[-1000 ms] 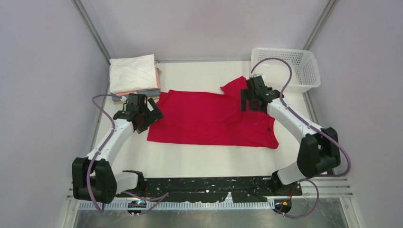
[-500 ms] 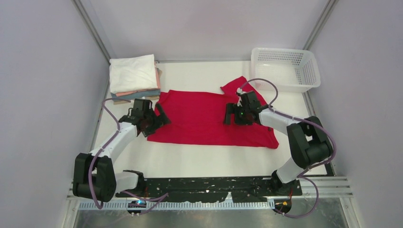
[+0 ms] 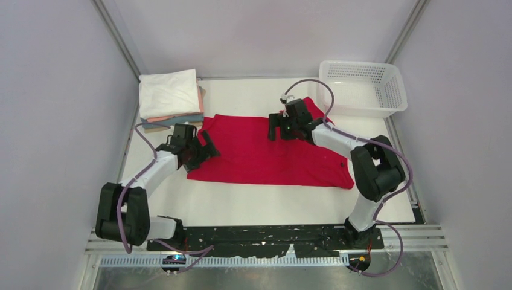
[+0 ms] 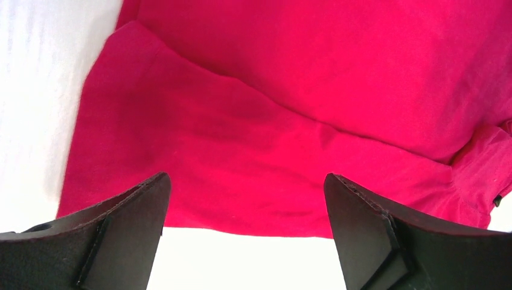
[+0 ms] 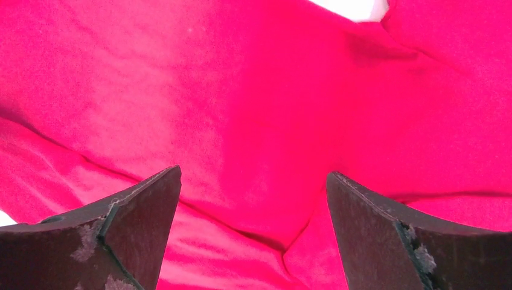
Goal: Fold and stack the t-shirts
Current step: Fold the flattened tshirt in 1/3 of the way
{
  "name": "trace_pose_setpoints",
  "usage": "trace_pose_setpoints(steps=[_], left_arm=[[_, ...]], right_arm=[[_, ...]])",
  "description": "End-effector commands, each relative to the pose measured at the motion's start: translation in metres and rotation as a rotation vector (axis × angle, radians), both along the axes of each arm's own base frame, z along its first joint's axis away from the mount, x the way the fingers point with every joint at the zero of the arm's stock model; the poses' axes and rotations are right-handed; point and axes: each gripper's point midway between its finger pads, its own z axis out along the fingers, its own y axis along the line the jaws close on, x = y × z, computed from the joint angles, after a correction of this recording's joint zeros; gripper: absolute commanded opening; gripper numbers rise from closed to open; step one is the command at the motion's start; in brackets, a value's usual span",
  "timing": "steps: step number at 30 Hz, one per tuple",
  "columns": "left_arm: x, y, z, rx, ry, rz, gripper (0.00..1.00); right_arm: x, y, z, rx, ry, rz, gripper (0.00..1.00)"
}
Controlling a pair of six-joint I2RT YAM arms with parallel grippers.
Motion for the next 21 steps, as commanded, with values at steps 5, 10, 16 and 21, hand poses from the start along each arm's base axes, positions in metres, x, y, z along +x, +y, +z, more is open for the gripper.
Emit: trace_pose_setpoints(steps=[5,10,16,21], left_arm=[[0.049,-0.036,0.014,-0.086,-0.088,-0.098,1.0],[0.045,-0.043,-0.011,-0.089,-0.021,-0.104,1.0],[0.013,-0.036,-0.039,-0.068,0.083,-0.098,1.0],[-0.019,-0.025,-0.044,-0.048,0.109,-0.076,1.0]], right_arm=[[-0.068,-0.085,-0.014,-0.181,0.016,-0.224,0.95],[-0.096,-0.1,-0.035,-0.152,0.075,-0.26,0.95],[-0.126,-0.11,-0.066,-0.179,0.211,-0.256,0.95],[-0.171,-0.107,-0.071,-0.126,0.318,-0.176,0.95]])
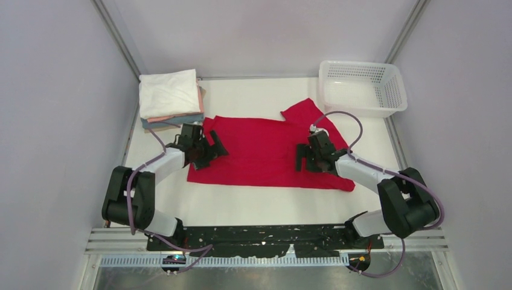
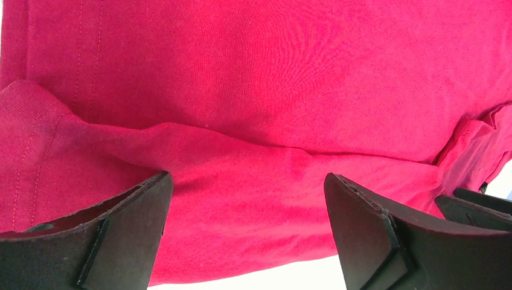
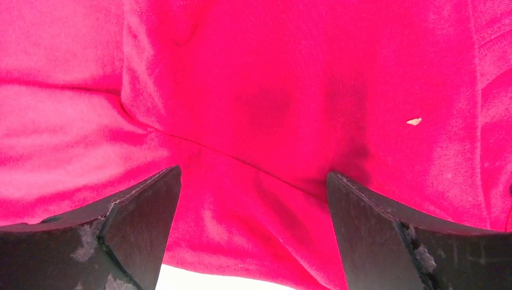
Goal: Fold and stack the t-shirts
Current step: Fold the flattened tshirt in 1/3 of the way
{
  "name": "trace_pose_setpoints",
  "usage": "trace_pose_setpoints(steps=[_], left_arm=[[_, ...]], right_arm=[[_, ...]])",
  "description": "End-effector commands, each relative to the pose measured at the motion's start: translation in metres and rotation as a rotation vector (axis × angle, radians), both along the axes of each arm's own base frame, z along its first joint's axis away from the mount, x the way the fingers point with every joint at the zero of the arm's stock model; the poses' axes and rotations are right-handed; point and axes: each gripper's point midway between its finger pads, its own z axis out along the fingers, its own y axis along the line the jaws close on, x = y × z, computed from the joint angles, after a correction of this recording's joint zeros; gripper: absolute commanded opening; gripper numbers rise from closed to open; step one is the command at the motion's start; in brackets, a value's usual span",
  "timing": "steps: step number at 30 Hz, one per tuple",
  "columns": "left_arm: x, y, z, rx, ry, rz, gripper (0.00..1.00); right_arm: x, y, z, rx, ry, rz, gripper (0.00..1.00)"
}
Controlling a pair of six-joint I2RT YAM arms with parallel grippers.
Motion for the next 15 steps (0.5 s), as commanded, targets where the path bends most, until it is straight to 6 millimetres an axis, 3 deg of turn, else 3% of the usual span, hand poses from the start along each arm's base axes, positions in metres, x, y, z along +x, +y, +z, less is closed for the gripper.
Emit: trace_pose_setpoints(steps=[1,6,11,15], left_arm=[[-0.051,0.012,-0.022,0.038,0.109,0.004,1.0],[-0.089,0.023,-0.026,0.068,0.134,0.019,1.0],[-0.132,0.033,-0.034,0.079,0.18,0.053,1.0],[-0.153,0.034,-0.038,0.061,0.173,0.065,1.0]], right_arm=[[-0.06,0.001,-0.017,0.07,0.183,0.048,0.95],[-0.105,-0.015,-0.019,0.043,0.247,0.069,0.95],[-0.118,-0.002,0.003,0.129,0.217,0.136,0.95],[-0.147,0.006,-0.004,0.165,0.296,0.167,0.95]])
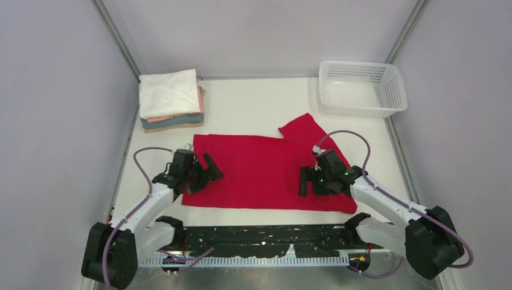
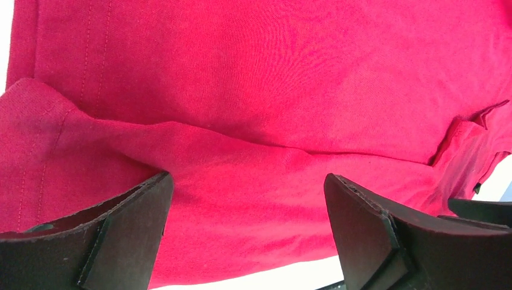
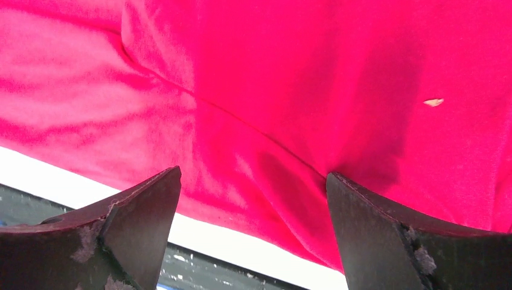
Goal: Fold and stack the t-shirts
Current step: Fold the flattened tshirt in 1/3 of the way
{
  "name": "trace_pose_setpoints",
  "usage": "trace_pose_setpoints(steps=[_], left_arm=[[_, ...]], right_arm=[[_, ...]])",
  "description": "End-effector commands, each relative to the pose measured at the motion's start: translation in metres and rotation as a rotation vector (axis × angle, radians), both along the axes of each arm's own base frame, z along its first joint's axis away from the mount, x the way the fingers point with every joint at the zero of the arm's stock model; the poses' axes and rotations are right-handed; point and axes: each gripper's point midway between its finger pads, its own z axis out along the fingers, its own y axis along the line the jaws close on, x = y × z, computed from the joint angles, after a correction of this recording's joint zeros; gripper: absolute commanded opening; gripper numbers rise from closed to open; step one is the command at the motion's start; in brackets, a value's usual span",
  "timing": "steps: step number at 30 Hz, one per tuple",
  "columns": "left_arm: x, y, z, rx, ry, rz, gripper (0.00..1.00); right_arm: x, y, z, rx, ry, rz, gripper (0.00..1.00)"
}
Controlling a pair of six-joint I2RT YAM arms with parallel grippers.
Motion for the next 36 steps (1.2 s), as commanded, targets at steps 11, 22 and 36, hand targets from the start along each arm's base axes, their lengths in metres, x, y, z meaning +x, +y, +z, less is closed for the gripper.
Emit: trace_pose_setpoints(steps=[11,22,36], left_arm=[[-0.074,0.026,-0.031,0.049,0.175,0.09,1.0],[-0.083,0.03,-0.026,0.057,0.181,0.103,1.0],[0.012,0.07,0.081,0.264,-0.148,0.245,1.0]], right_arm=[[-0.056,0.002,-0.011,0.031,0.155,-0.015,0.95],[-0.057,0.002,-0.001,0.014,0.149,-0.016,0.95],[0.065,0.001,0.127,0.016,-0.451,-0.18,0.95]])
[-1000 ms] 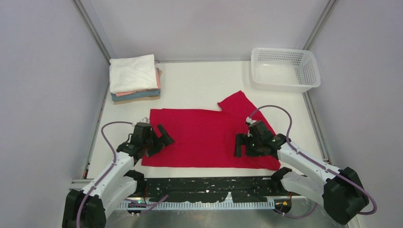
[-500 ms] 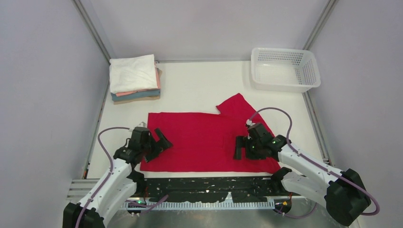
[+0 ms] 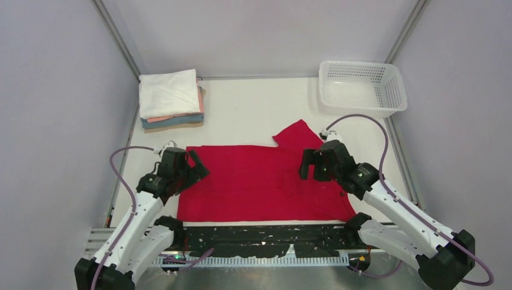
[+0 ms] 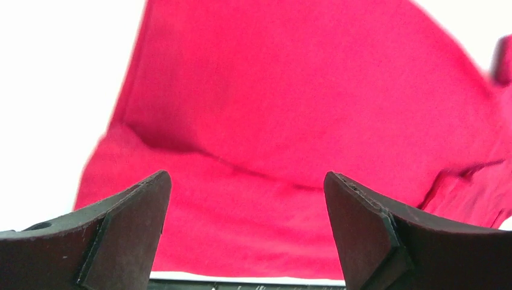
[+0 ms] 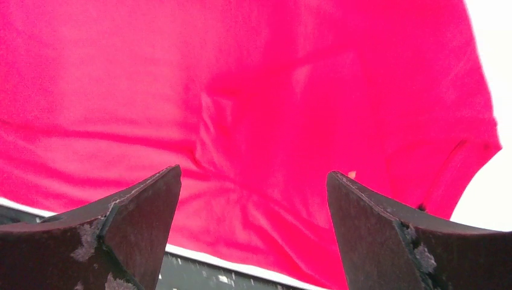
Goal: Fold and stack the t-shirts
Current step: Fold the flattened tshirt in 1/3 of the way, then grab the side of the flattened tshirt furthest away from the robot with both arms
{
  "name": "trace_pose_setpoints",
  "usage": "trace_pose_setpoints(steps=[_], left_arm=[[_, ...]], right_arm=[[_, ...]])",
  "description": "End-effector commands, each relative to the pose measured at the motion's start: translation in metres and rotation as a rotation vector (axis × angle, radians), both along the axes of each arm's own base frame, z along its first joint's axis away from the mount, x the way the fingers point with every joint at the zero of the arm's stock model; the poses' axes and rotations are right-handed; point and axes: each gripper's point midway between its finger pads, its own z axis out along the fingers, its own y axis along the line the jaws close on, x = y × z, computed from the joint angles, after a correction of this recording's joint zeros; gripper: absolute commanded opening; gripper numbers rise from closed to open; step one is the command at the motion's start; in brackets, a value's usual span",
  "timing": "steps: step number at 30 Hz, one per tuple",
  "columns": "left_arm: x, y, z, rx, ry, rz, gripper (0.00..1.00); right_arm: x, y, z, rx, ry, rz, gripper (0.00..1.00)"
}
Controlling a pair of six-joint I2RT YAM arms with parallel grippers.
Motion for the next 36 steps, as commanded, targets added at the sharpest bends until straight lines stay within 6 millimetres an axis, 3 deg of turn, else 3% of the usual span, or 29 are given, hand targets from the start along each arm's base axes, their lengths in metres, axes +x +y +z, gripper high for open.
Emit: trace_pose_setpoints(steps=[1,6,8,13,16,19,28,33,36], left_arm=[[0.063,0.031,0.048,0.15,-0.133,0.096,1.0],[0.125,0.053,0.044,0.127,-0.039,0.137,1.0],[0.149,0.06,0.037,0.136,0.0,0.13,1.0],[0.198,0.081,0.008,0.139,0.145,0.119,1.0],[0.206,0.083,-0.011,0.088,0.199,0.101,0.99],[0.208,0.076,-0.024,-0.011,0.225,0.072,0.91],[0.201,0.075,-0.025,-0.015,0.292,0.028,0.81],[0.19,0.078,-0.027,0.011,0.358,0.026,0.81],[0.193,0.071,-0.025,0.036,0.321,0.02,0.82]], right_arm=[[0.054,-0.003,0.052,-0.002,-0.261,-0.101,0.95],[0.099,-0.015,0.081,-0.042,-0.365,-0.207,0.95],[0.111,-0.013,0.078,-0.043,-0.359,-0.199,0.95],[0.122,-0.009,0.051,-0.022,-0.268,-0.168,0.95],[0.128,-0.009,0.039,-0.021,-0.224,-0.165,0.95],[0.135,-0.012,0.035,-0.016,-0.202,-0.167,0.95],[0.142,-0.009,0.027,0.011,-0.165,-0.158,0.95],[0.142,-0.01,0.028,0.02,-0.168,-0.158,0.95],[0.139,-0.007,0.027,0.04,-0.172,-0.142,0.95]])
